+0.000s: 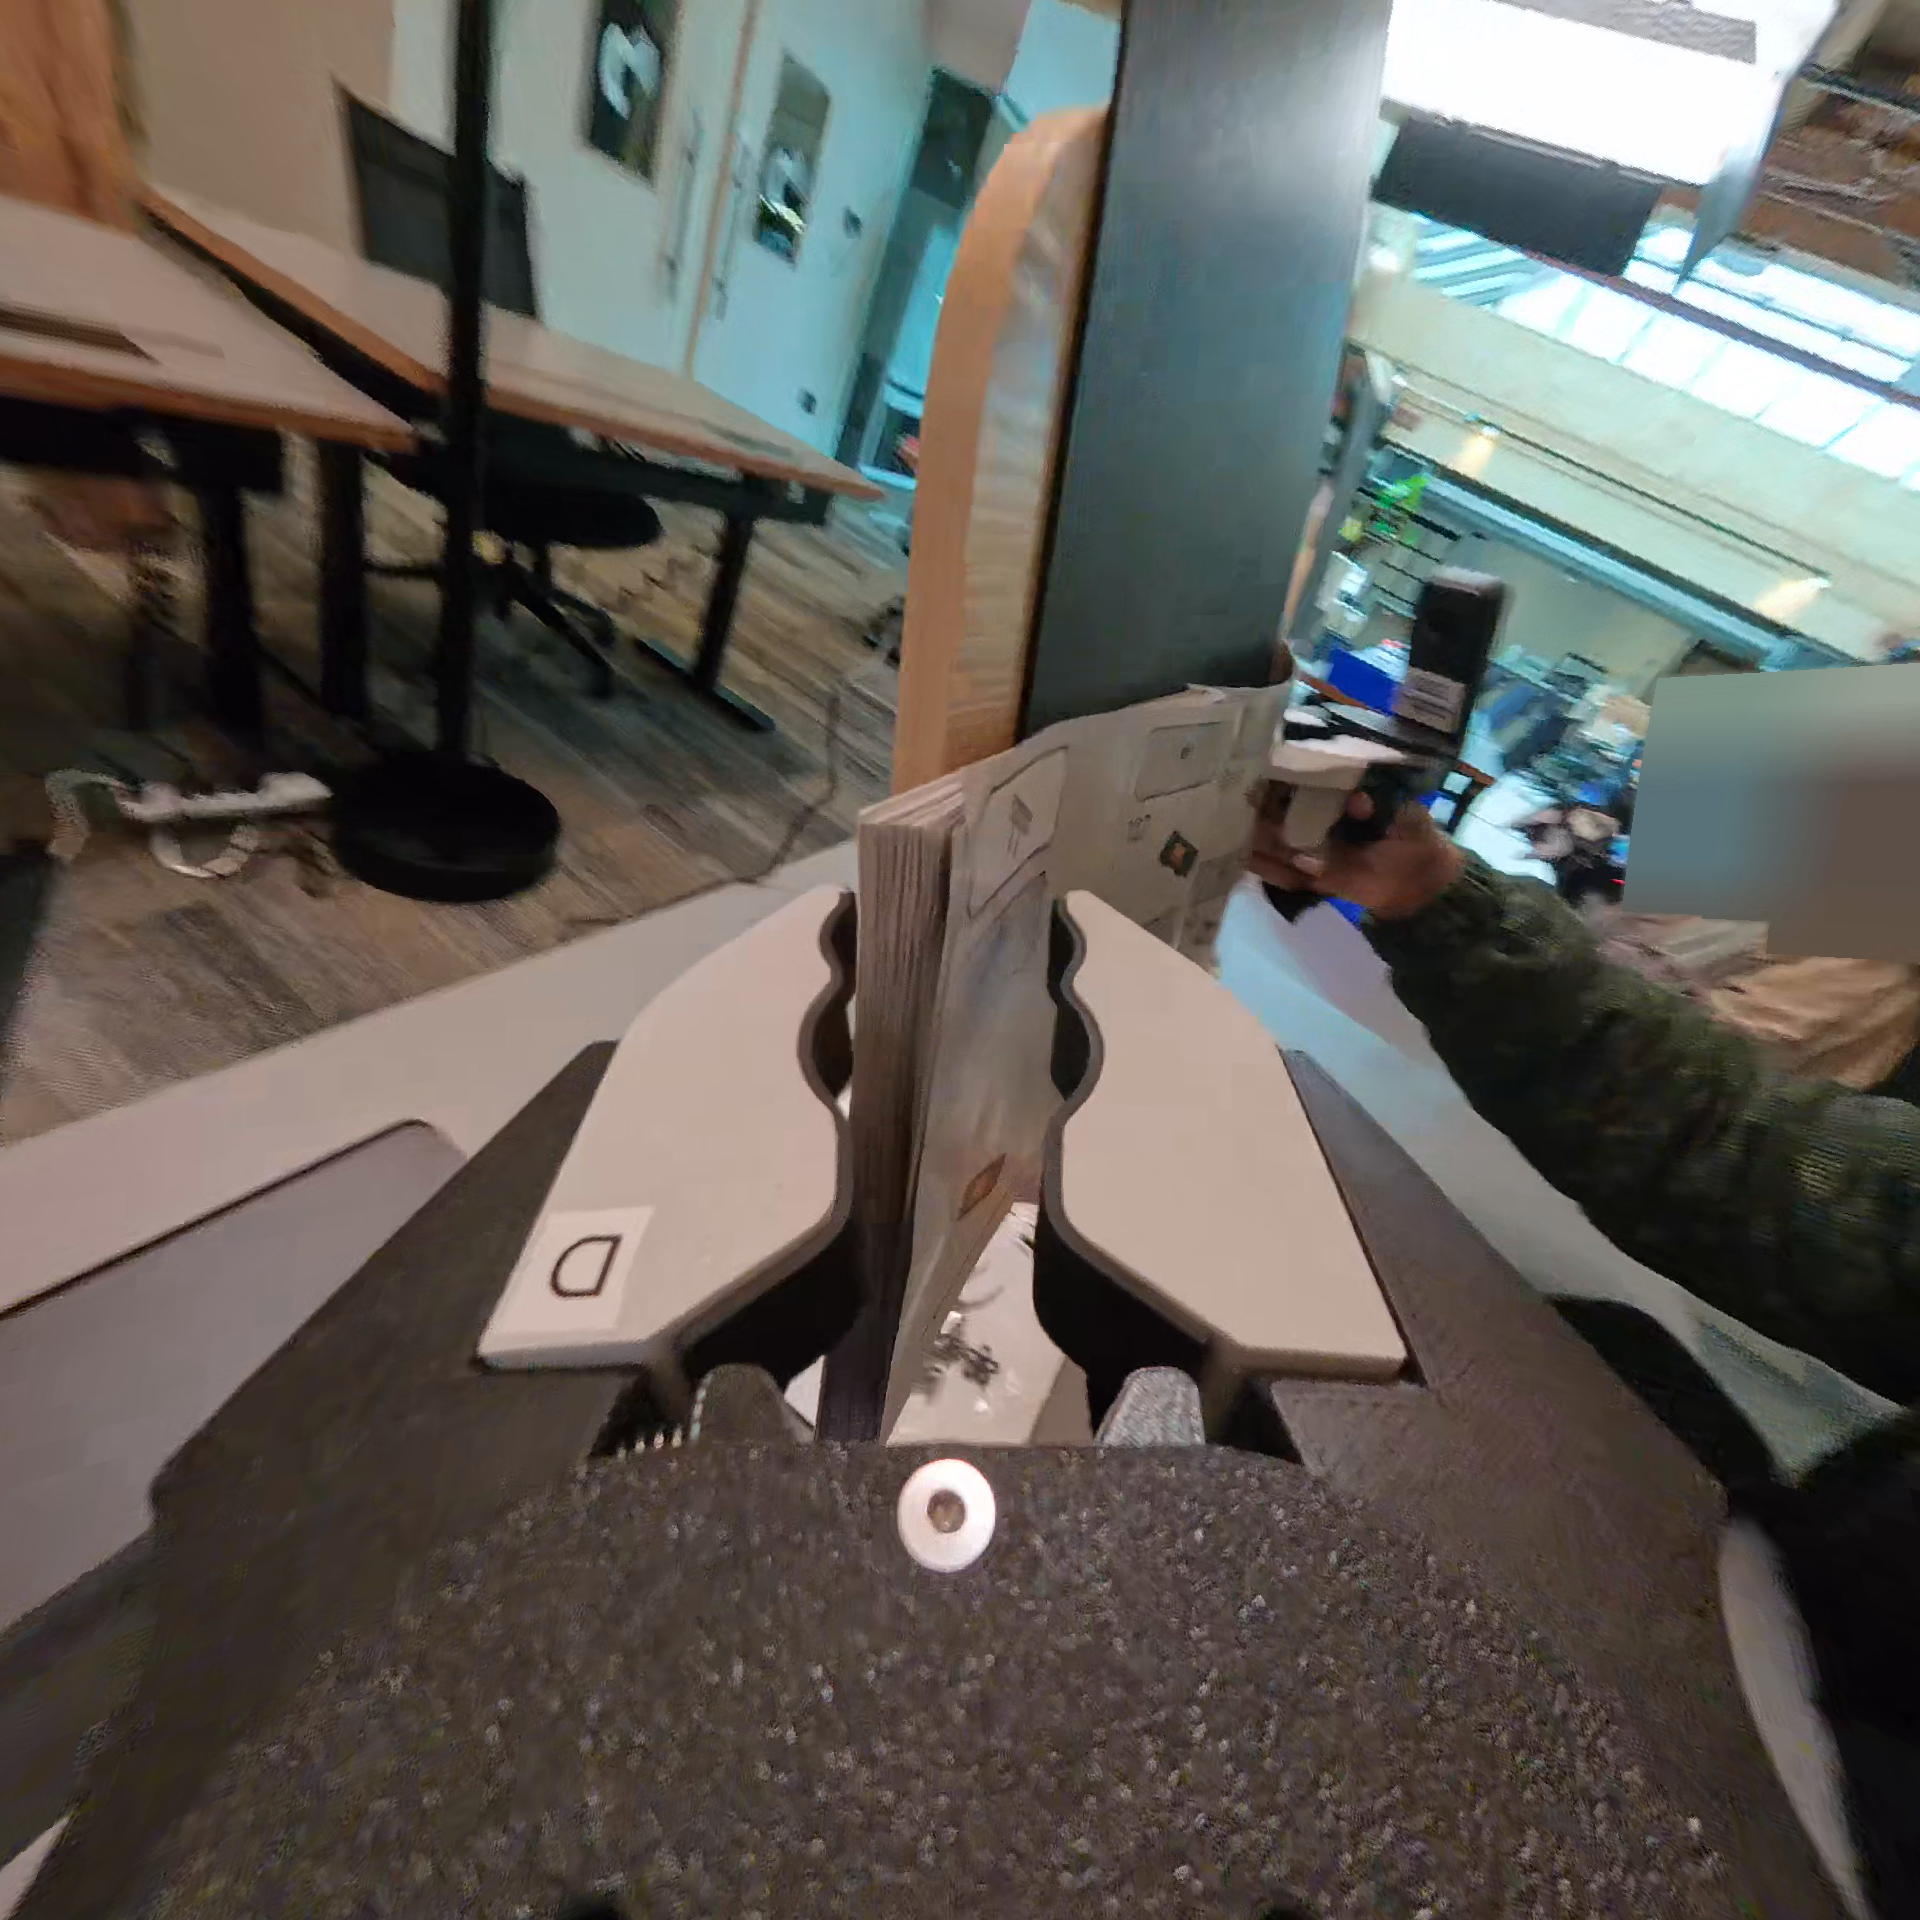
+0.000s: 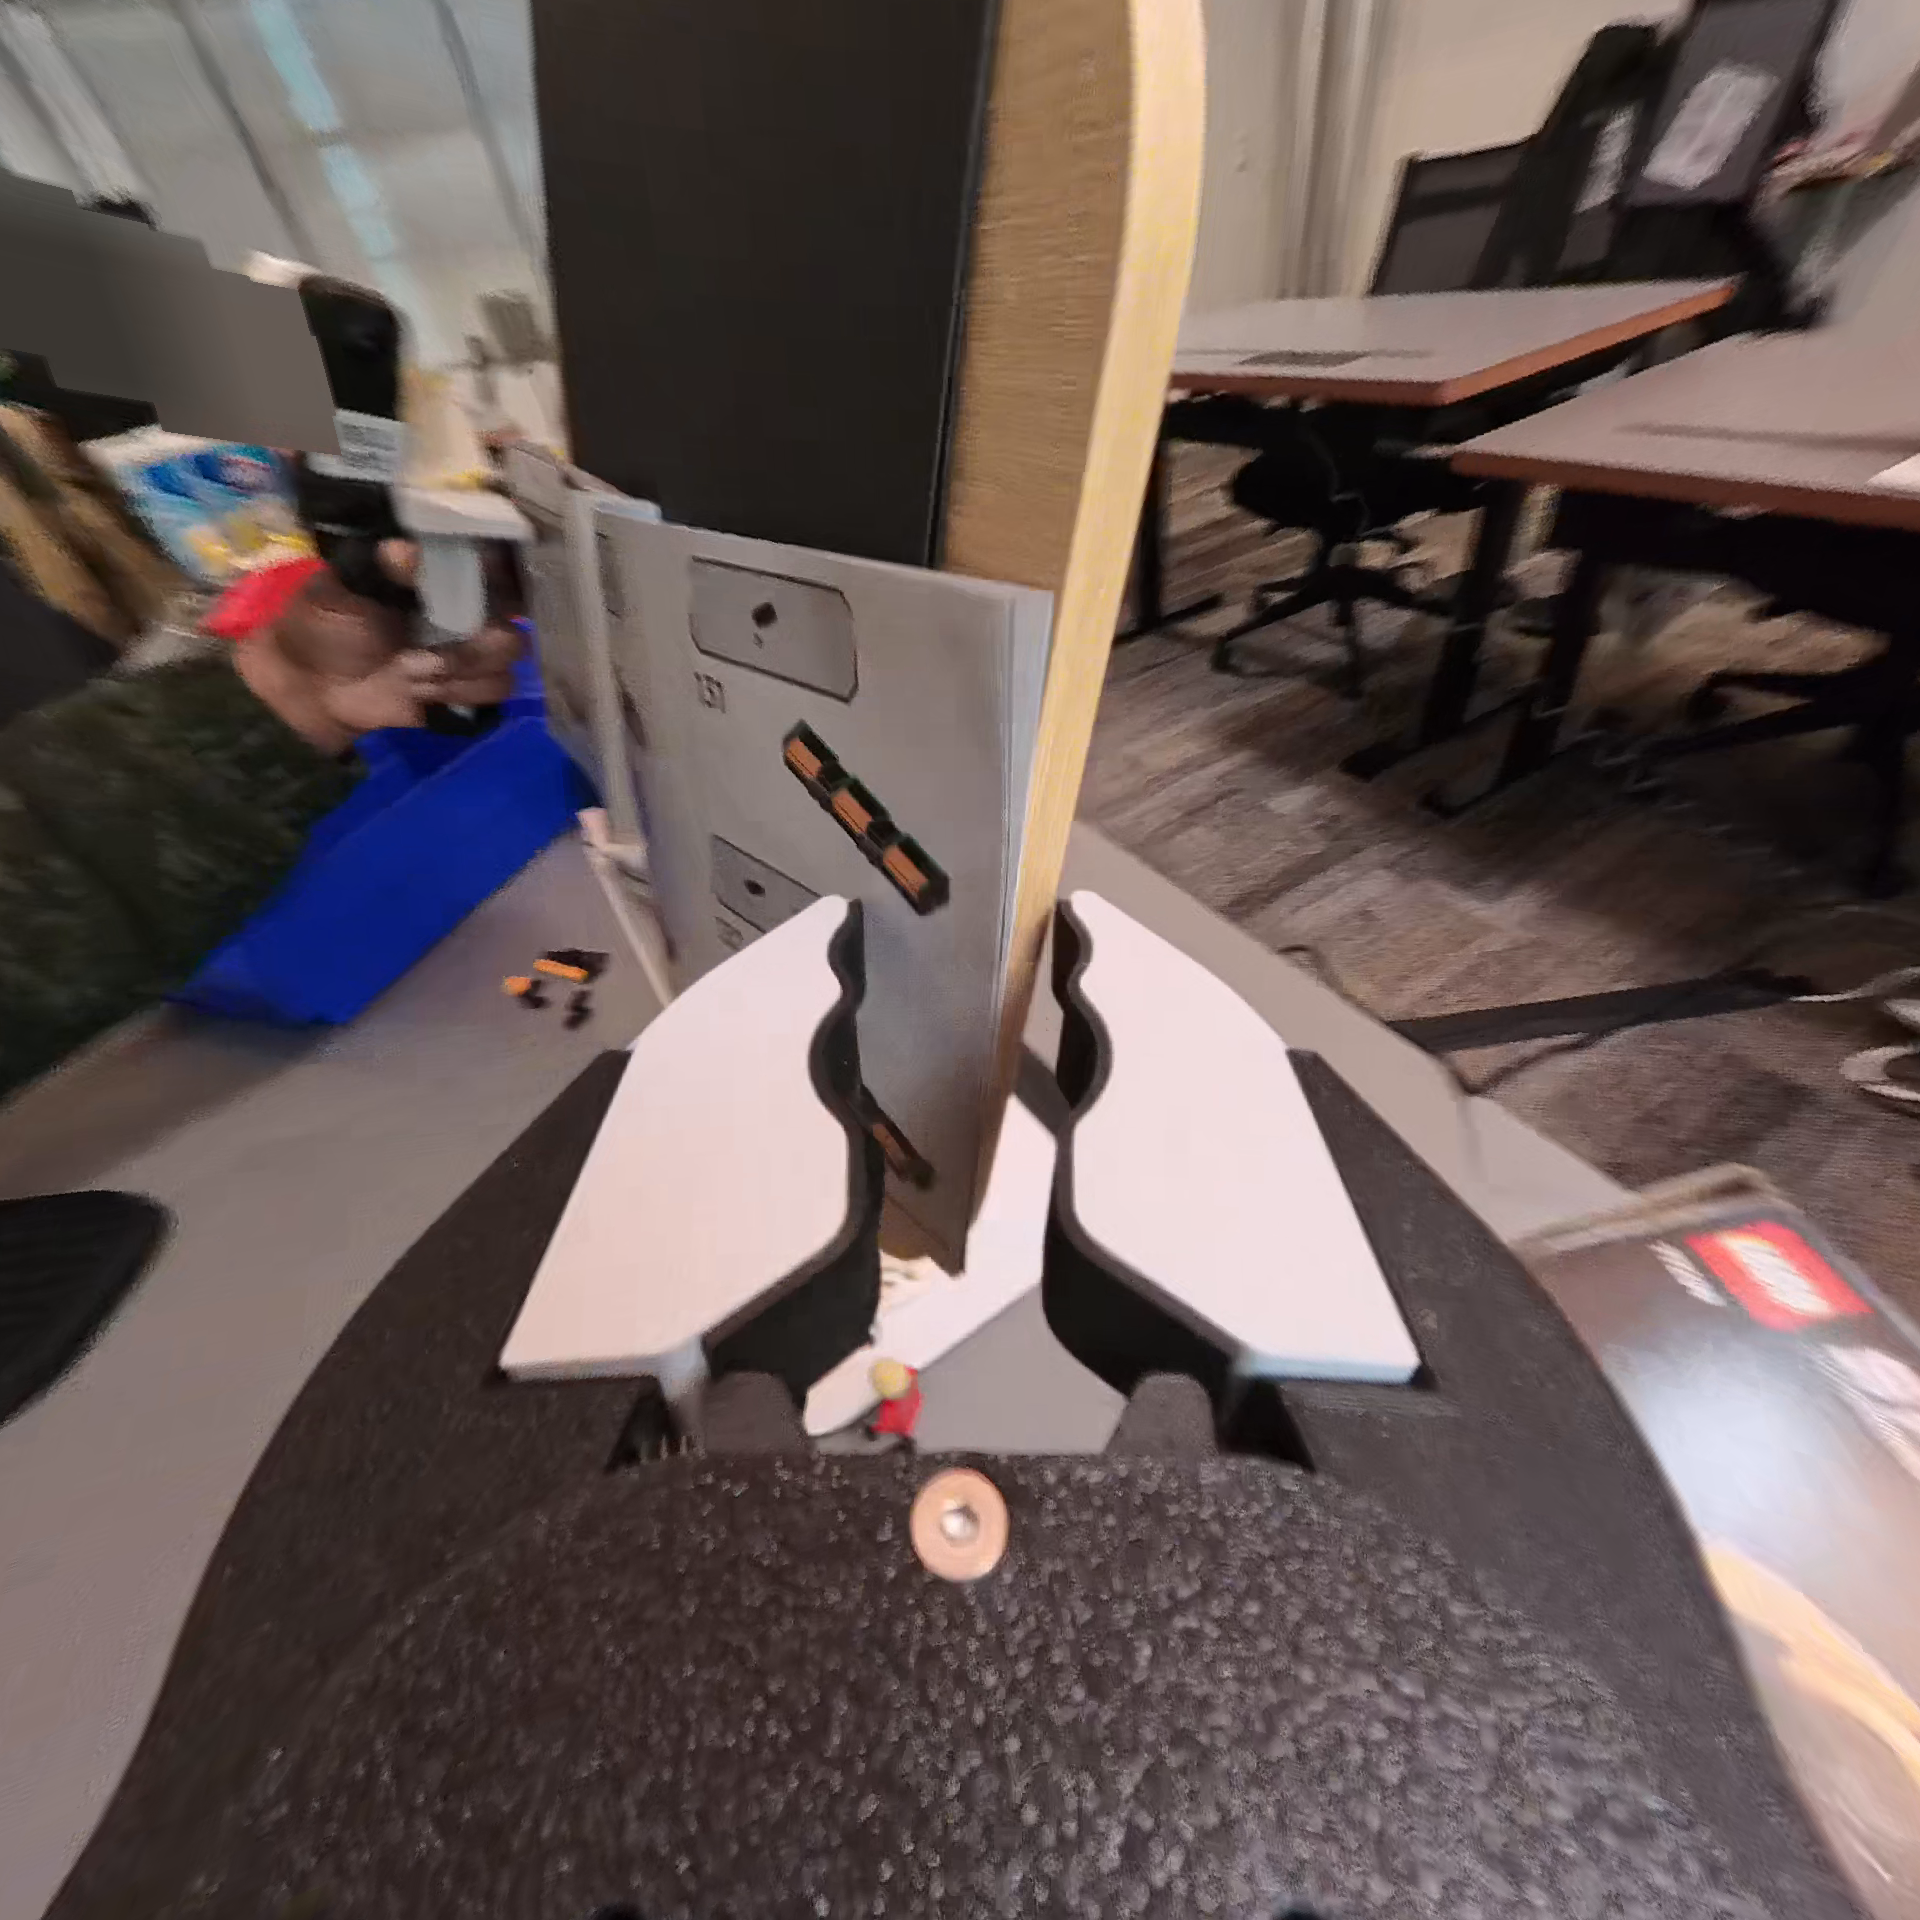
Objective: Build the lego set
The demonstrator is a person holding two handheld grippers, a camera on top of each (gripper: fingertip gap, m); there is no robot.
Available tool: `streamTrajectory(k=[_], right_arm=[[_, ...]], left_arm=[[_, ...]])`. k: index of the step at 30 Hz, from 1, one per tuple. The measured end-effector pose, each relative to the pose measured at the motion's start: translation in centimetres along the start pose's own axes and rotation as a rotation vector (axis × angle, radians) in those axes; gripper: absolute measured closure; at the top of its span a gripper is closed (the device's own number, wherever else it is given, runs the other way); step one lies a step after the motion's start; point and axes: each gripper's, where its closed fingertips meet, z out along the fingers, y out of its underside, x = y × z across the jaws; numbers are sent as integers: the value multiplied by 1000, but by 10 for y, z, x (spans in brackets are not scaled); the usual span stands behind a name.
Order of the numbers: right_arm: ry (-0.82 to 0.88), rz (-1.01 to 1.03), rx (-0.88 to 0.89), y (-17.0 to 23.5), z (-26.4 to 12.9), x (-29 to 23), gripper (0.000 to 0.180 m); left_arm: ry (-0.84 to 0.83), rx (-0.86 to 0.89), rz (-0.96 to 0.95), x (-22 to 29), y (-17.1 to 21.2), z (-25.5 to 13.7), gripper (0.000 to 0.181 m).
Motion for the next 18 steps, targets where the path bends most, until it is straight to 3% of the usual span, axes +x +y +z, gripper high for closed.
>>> streamTrajectory(k=[7,11,15,18], right_arm=[[438,-222,134,-18,-60,-5,136],[545,-379,223,-32,-73,-58,140],[529,-506,211,-25,-39,-114,151],[522,-536,115,-9,5,-124,150]], left_arm=[[-445,159,229,1,-16,-53,150],[-520,206,439,46,-10,-54,157],[-517,192,532,81,17,-26,165],[-525,165,582,92,35,-1,168]])
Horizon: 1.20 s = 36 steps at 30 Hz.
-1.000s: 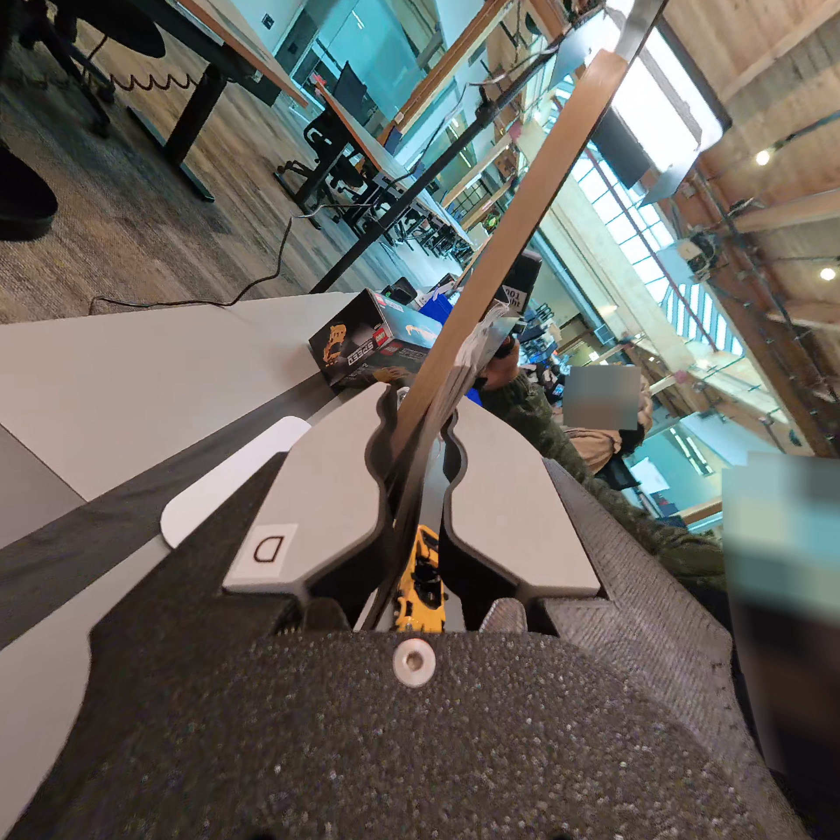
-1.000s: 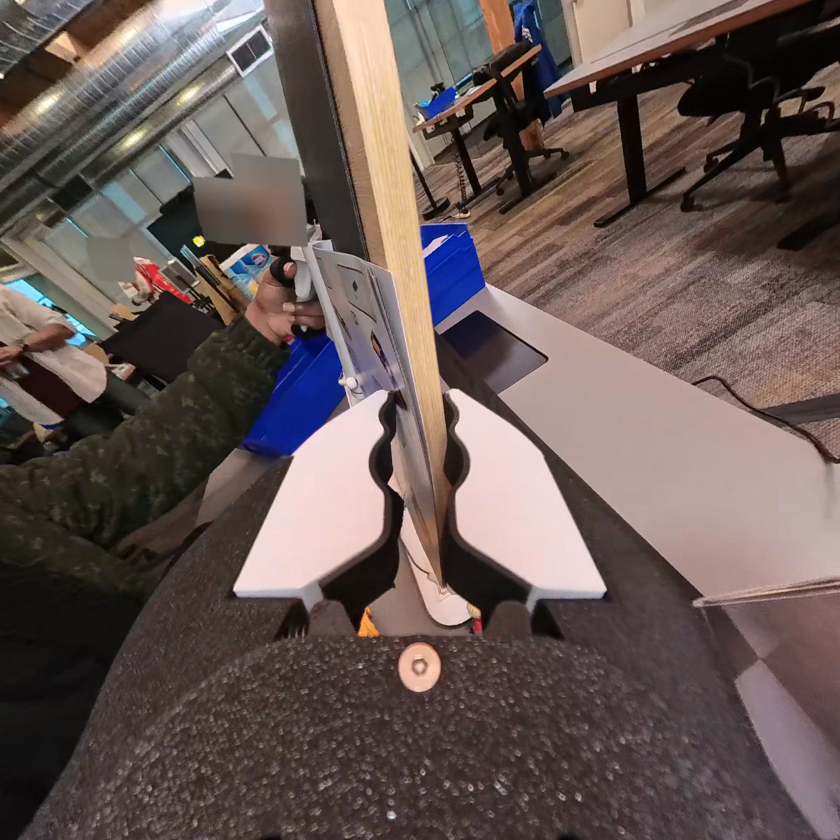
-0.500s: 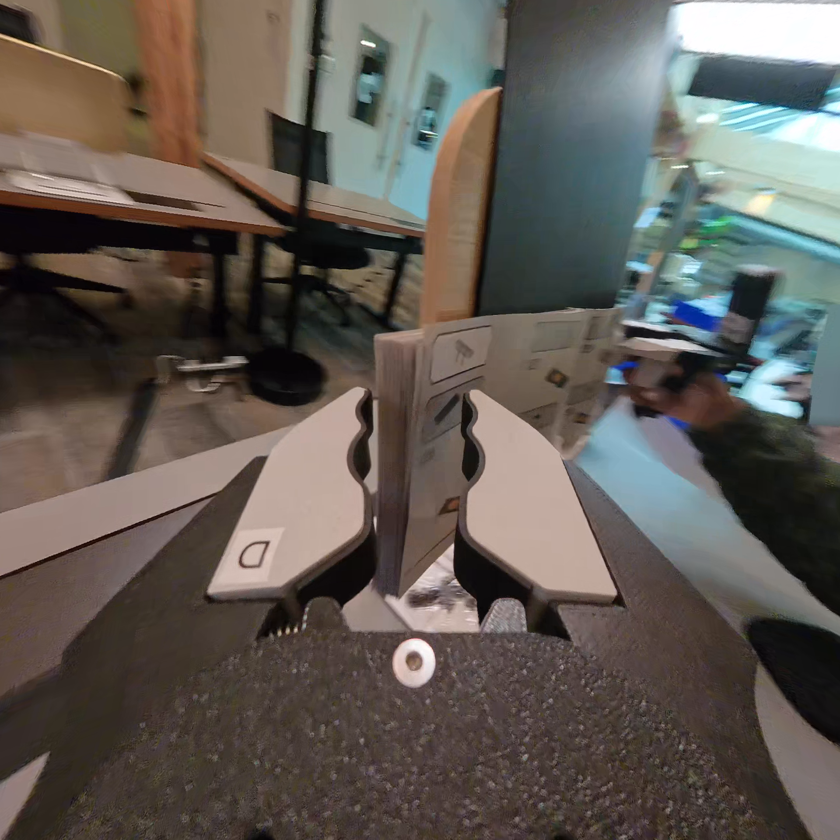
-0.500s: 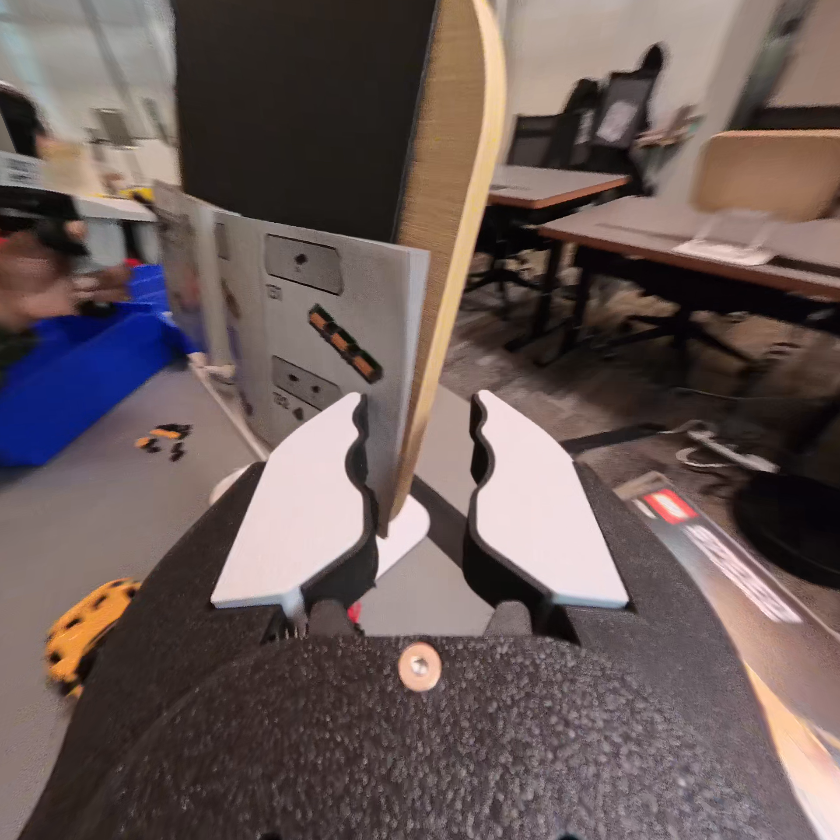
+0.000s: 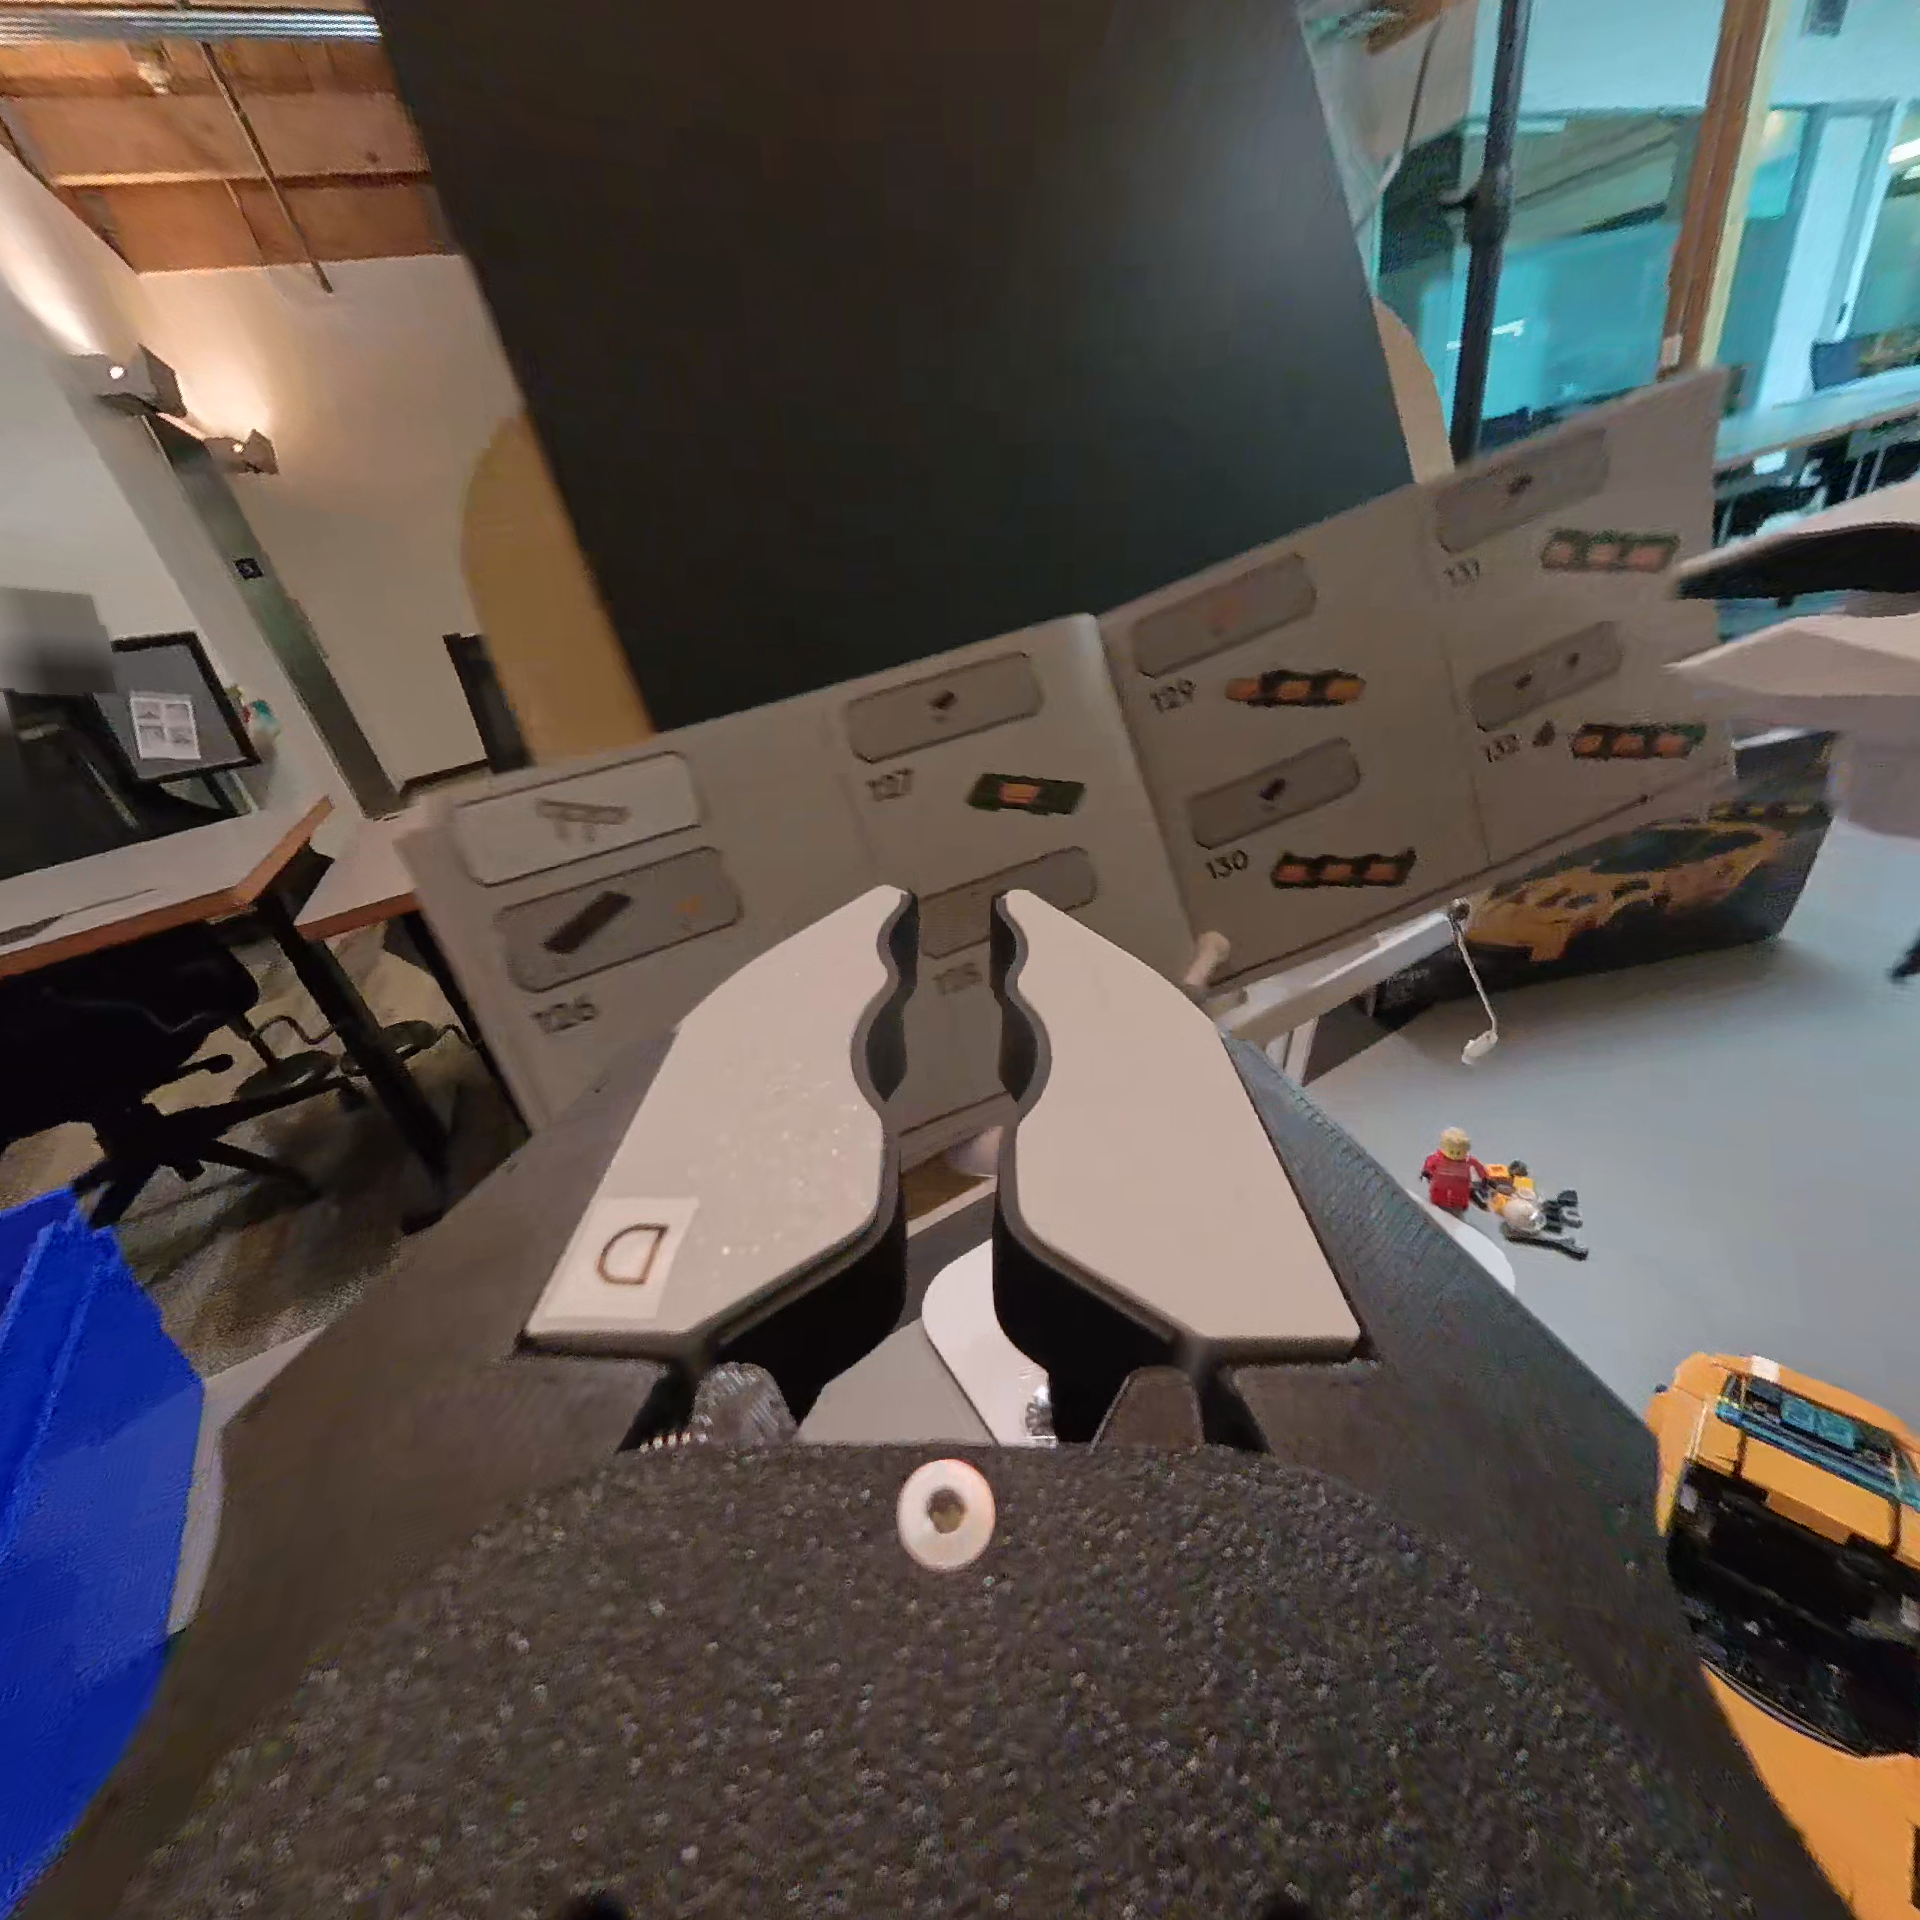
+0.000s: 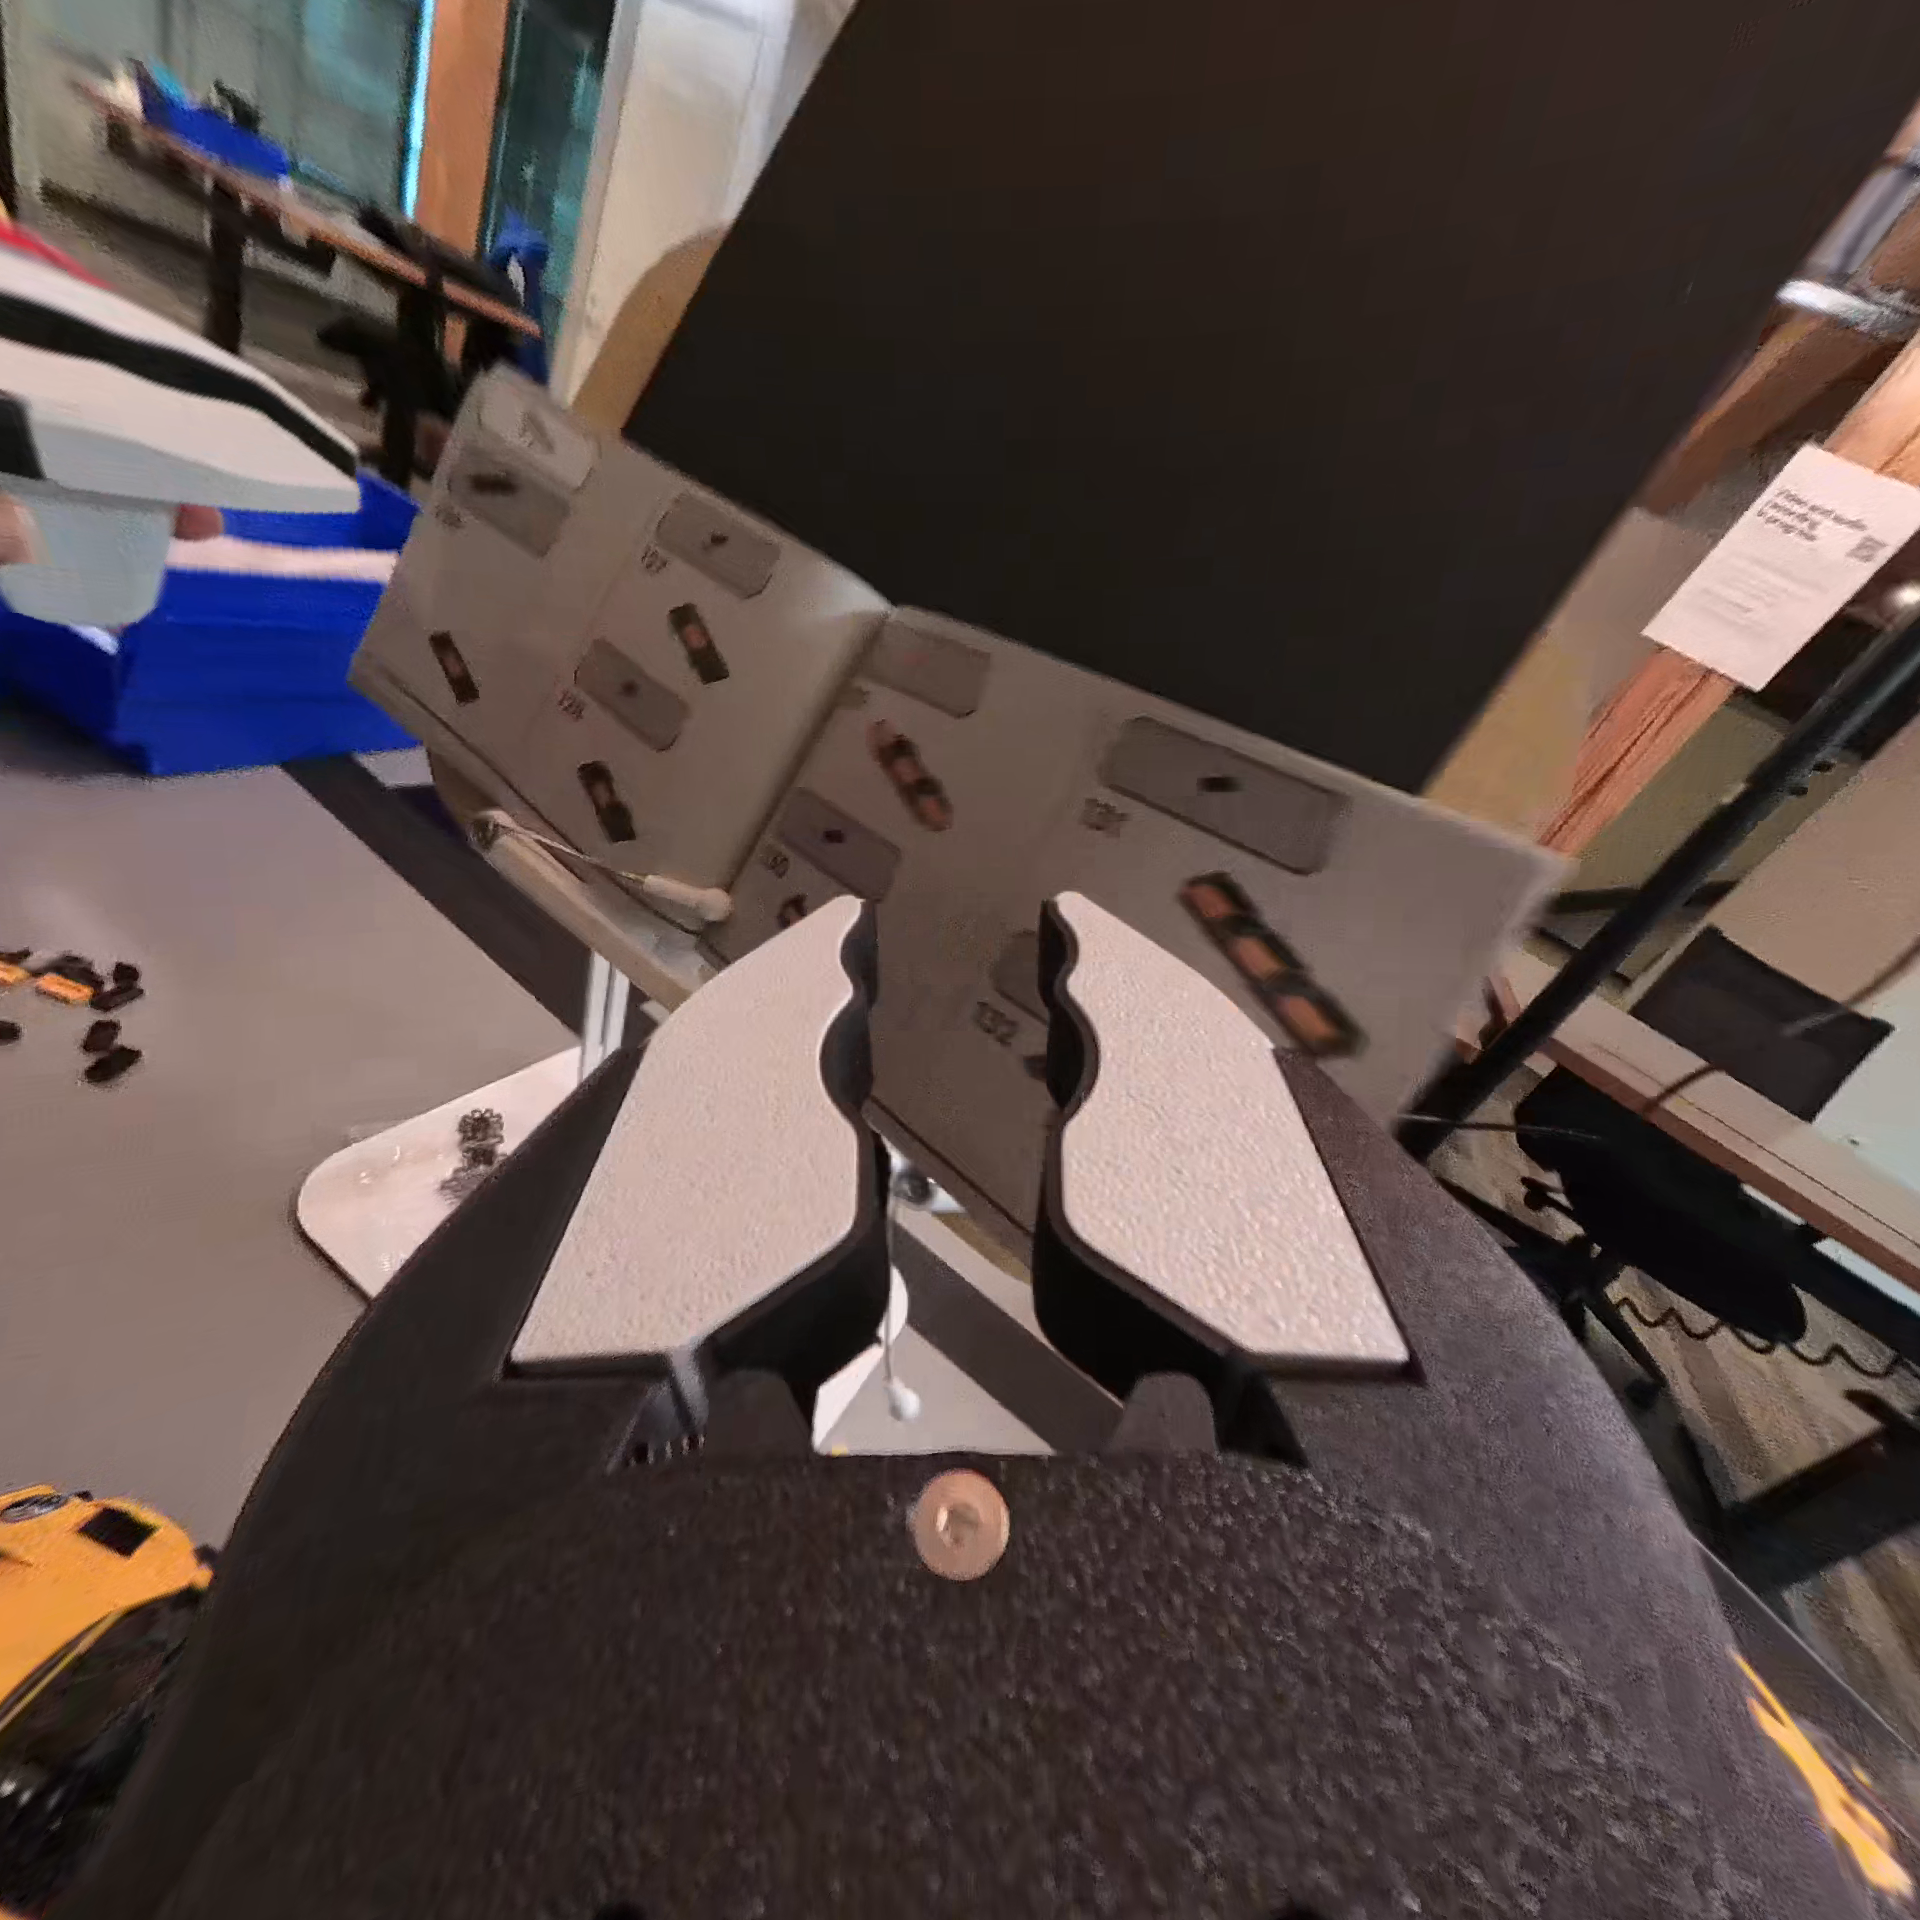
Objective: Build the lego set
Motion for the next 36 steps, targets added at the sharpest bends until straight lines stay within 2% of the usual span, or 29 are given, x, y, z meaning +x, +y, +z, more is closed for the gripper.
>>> streamTrajectory(k=[6,14,24,29,33,36], right_arm=[[67,-9,-155,34,51,1,152],[129,61,-208,74,52,17,152],[95,90,-116,49,14,5,152],[84,126,-6,17,-14,-5,152],[29,208,53,-8,-39,-23,153],[-28,254,60,-17,-59,-41,161]], left_arm=[[24,-78,60,30,27,12,169],[34,-123,58,32,50,15,169],[15,-121,75,32,54,15,170],[-37,-80,62,25,44,8,181],[-105,-45,15,13,34,2,181],[-135,-36,-6,7,29,-3,181]])
